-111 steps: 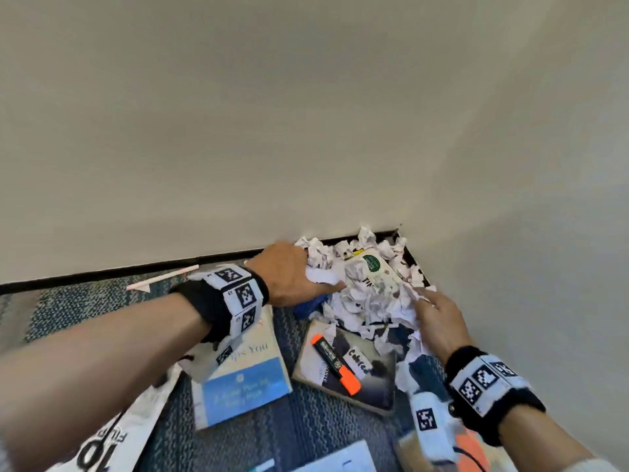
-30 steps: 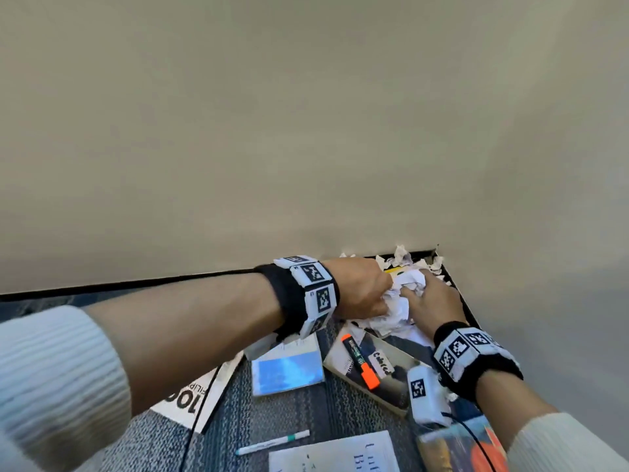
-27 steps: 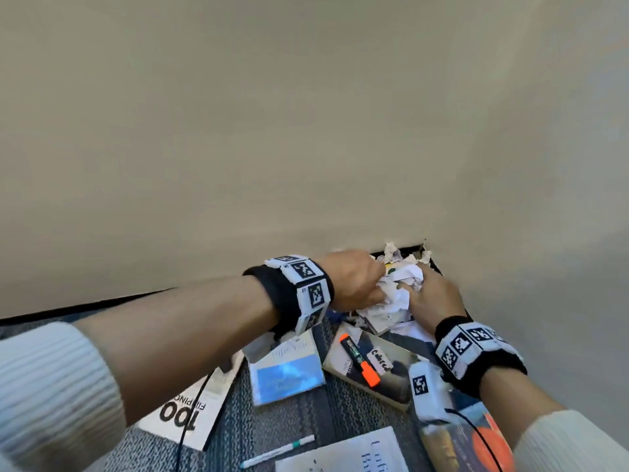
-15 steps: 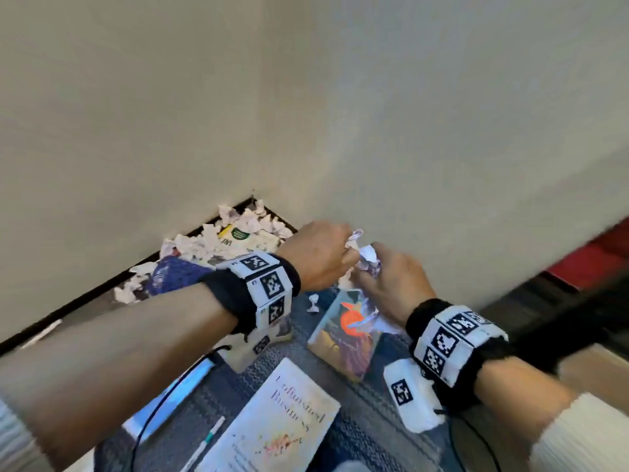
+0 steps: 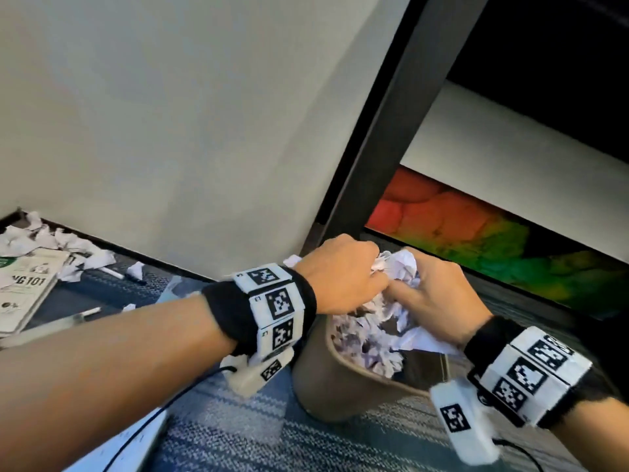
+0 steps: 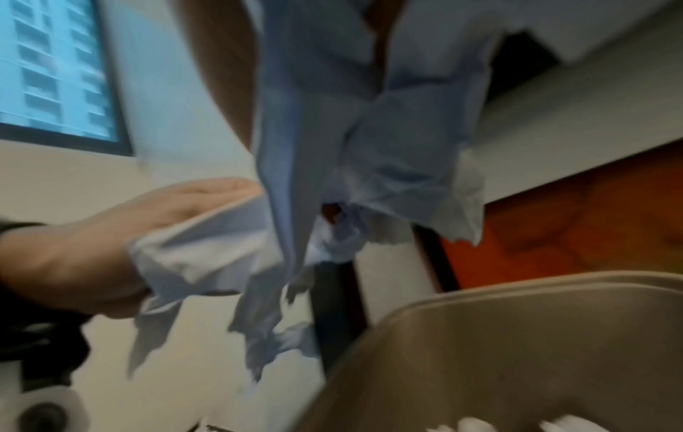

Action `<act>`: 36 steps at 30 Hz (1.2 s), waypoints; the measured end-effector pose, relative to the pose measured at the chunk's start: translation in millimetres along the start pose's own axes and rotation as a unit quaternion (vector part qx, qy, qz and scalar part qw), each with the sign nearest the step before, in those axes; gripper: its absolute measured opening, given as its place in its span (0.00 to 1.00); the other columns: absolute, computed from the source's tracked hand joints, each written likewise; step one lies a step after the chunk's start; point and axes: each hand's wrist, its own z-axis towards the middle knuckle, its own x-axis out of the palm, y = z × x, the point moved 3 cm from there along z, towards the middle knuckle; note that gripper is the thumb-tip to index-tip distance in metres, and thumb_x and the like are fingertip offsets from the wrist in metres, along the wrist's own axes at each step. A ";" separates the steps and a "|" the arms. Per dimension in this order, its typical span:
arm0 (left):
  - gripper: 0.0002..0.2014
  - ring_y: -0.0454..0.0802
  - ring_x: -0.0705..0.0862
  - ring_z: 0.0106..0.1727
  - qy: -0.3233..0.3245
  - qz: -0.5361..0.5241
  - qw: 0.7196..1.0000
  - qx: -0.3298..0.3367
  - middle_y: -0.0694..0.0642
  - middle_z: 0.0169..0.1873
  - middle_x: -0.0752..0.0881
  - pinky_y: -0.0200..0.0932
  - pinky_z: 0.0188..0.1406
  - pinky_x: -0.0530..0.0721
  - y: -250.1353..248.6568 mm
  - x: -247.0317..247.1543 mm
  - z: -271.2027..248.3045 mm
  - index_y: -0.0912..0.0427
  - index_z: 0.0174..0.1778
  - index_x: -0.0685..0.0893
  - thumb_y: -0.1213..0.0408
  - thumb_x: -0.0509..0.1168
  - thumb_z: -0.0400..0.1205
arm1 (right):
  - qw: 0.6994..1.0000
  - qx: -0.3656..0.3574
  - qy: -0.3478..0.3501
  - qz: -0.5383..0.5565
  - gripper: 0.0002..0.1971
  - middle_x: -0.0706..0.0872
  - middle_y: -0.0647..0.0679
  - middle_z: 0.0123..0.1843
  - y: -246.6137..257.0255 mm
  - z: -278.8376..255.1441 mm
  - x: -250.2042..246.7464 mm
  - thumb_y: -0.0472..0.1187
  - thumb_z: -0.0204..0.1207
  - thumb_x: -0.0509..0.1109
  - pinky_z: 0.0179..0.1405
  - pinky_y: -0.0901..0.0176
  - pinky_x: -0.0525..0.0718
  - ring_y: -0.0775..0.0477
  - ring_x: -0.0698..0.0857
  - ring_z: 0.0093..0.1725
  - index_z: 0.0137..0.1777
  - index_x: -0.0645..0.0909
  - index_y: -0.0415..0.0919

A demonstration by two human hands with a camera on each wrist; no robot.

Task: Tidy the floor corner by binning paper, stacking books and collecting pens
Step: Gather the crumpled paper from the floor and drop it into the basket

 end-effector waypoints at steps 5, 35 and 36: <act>0.15 0.60 0.83 0.41 0.098 0.038 0.993 -0.060 0.59 0.40 0.85 0.48 0.39 0.81 -19.3 66.1 35.8 0.60 0.40 0.81 0.52 0.57 0.82 | 0.981 0.145 0.034 0.123 0.11 0.89 0.51 0.42 -91.0 9.9 24.3 0.55 0.68 0.69 0.47 0.53 0.84 0.45 0.87 0.46 0.43 0.83 0.49; 0.14 0.56 0.81 0.32 0.076 0.211 0.965 -0.139 0.53 0.25 0.81 0.46 0.32 0.79 -9.6 10.1 11.7 0.56 0.26 0.78 0.56 0.65 0.76 | 0.983 -0.120 0.042 -0.136 0.21 0.80 0.46 0.53 -50.4 27.9 9.7 0.64 0.75 0.65 0.47 0.46 0.84 0.38 0.84 0.52 0.57 0.80 0.48; 0.15 0.58 0.82 0.34 0.083 0.231 0.958 -0.149 0.55 0.27 0.82 0.45 0.32 0.77 0.0 1.5 0.3 0.55 0.25 0.75 0.55 0.65 0.76 | 0.982 -0.142 0.033 -0.119 0.18 0.81 0.48 0.50 -34.6 25.2 10.8 0.62 0.75 0.64 0.45 0.48 0.83 0.39 0.84 0.50 0.54 0.80 0.49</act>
